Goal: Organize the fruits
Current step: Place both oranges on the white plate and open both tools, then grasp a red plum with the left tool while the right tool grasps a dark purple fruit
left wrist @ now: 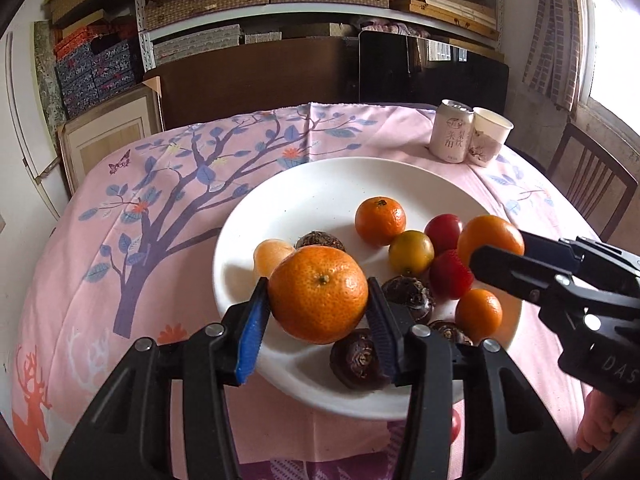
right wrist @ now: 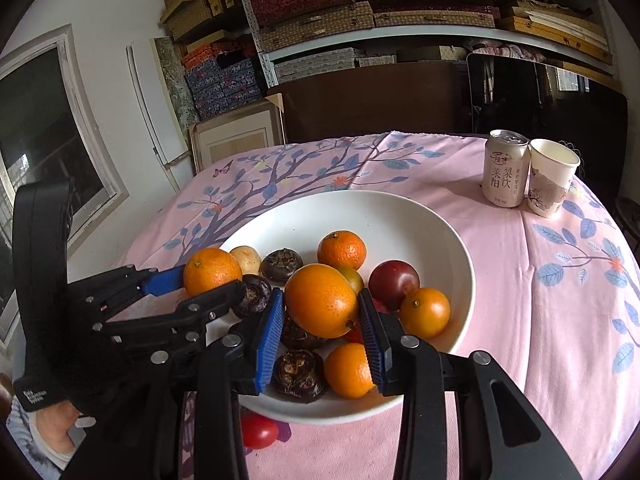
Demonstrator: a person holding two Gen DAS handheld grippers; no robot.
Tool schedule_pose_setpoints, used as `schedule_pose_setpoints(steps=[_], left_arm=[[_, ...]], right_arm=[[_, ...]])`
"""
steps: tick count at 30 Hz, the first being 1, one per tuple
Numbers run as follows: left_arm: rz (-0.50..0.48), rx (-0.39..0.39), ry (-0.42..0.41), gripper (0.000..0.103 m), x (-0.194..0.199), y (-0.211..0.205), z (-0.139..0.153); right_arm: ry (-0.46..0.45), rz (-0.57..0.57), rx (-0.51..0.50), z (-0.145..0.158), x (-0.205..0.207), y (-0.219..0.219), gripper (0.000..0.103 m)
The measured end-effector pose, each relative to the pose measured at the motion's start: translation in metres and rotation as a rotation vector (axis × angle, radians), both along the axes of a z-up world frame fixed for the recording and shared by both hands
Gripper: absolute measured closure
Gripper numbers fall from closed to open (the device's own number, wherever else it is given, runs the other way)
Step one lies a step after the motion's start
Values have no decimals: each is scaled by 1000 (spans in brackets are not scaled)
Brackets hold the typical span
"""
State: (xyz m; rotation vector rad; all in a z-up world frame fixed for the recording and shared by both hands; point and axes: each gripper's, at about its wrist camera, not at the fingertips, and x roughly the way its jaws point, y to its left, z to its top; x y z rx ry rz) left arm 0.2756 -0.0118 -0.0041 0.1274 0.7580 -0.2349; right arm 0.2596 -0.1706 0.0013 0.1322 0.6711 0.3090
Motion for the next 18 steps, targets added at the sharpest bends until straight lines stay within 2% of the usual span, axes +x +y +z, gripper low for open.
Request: schedule_pose_setpoints(steps=[1, 2, 3, 4, 7, 11, 14, 18], left_arm=[[0, 0, -9, 36, 0, 0, -1], [1, 2, -20, 27, -2, 0, -2], [9, 4, -40, 15, -5, 1, -1], [16, 9, -61, 11, -8, 2, 1], [13, 7, -68, 5, -16, 4, 3], [38, 16, -57, 5, -29, 9, -5], [46, 21, -56, 5, -40, 10, -8], [50, 39, -55, 5, -58, 11, -11]], right_arm=[[-8, -15, -5, -1, 0, -3, 47], [-20, -32, -13, -1, -2, -6, 41], [-31, -45, -18, -1, -3, -11, 39], [-36, -54, -15, 0, -5, -15, 39], [-37, -76, 20, 1, -12, -26, 35], [-44, -81, 34, -1, -29, -32, 28], [-62, -66, -16, -6, -49, -26, 23], [-90, -48, -93, -11, -75, -16, 11]])
